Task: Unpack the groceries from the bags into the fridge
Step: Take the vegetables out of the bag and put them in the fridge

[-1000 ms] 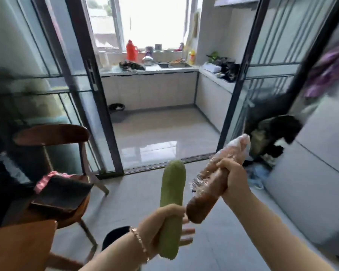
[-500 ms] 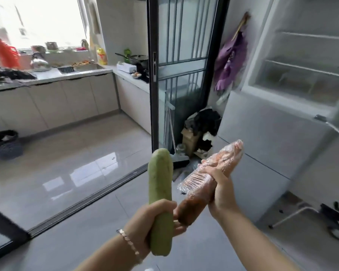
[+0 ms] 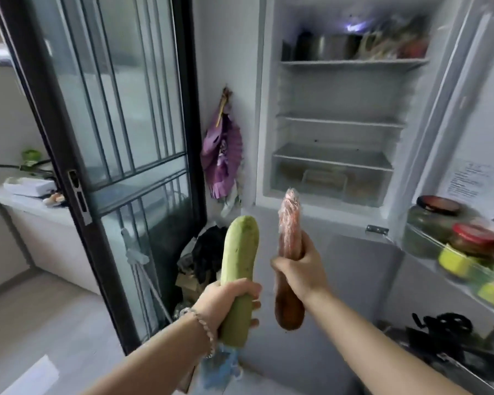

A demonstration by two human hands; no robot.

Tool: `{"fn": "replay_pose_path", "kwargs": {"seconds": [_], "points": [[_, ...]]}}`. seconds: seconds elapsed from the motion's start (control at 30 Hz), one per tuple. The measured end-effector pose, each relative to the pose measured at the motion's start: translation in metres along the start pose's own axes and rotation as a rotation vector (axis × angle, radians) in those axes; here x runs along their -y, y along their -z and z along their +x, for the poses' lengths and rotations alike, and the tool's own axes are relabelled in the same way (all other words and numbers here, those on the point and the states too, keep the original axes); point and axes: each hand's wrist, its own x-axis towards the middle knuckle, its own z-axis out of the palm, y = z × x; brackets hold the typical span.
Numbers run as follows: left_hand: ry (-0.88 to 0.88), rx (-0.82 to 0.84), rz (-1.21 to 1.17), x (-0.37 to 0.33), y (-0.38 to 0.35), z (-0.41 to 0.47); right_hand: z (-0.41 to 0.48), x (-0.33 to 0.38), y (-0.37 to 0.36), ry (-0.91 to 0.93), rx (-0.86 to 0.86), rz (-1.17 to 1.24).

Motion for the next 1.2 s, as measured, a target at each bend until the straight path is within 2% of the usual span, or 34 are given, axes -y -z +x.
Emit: {"fn": "replay_pose_path", "kwargs": {"seconds": [0.17, 0.4, 0.5, 0.57, 0.67, 0.73, 0.83, 0.97, 1.07, 1.2], "points": [[-0.372, -0.148, 0.303, -0.106, -0.033, 0.098, 0.124, 0.029, 0.045, 0.092, -0.076, -0.23], [-0.943, -0.262, 0.728, -0.267, -0.095, 0.204, 0.296, 0.13, 0.088, 0.34, -0.163, -0.428], [-1.061, -0.247, 0.681, -0.315, -0.111, 0.237, 0.357, 0.173, 0.096, 0.426, -0.269, -0.513], [-1.103, -0.263, 0.732, -0.344, -0.116, 0.256, 0.388, 0.198, 0.101, 0.489, -0.358, -0.579], [-1.186, -0.328, 1.006, -0.388, -0.118, 0.282, 0.422, 0.237, 0.112, 0.587, -0.46, -0.711], [-1.266, -0.368, 1.184, -0.414, -0.12, 0.298, 0.436, 0.265, 0.12, 0.643, -0.49, -0.881], [-1.383, -0.377, 1.383, -0.445, -0.128, 0.323, 0.459, 0.308, 0.128, 0.642, -0.372, -1.135], [-1.489, -0.328, 1.507, -0.466, -0.142, 0.354, 0.507, 0.341, 0.122, 0.549, -0.165, -1.362], [-1.501, -0.305, 1.544, -0.476, -0.15, 0.372, 0.541, 0.341, 0.108, 0.451, -0.082, -1.427], [-1.53, -0.334, 1.615, -0.481, -0.154, 0.384, 0.582, 0.325, 0.093, 0.386, -0.004, -1.401]]}}
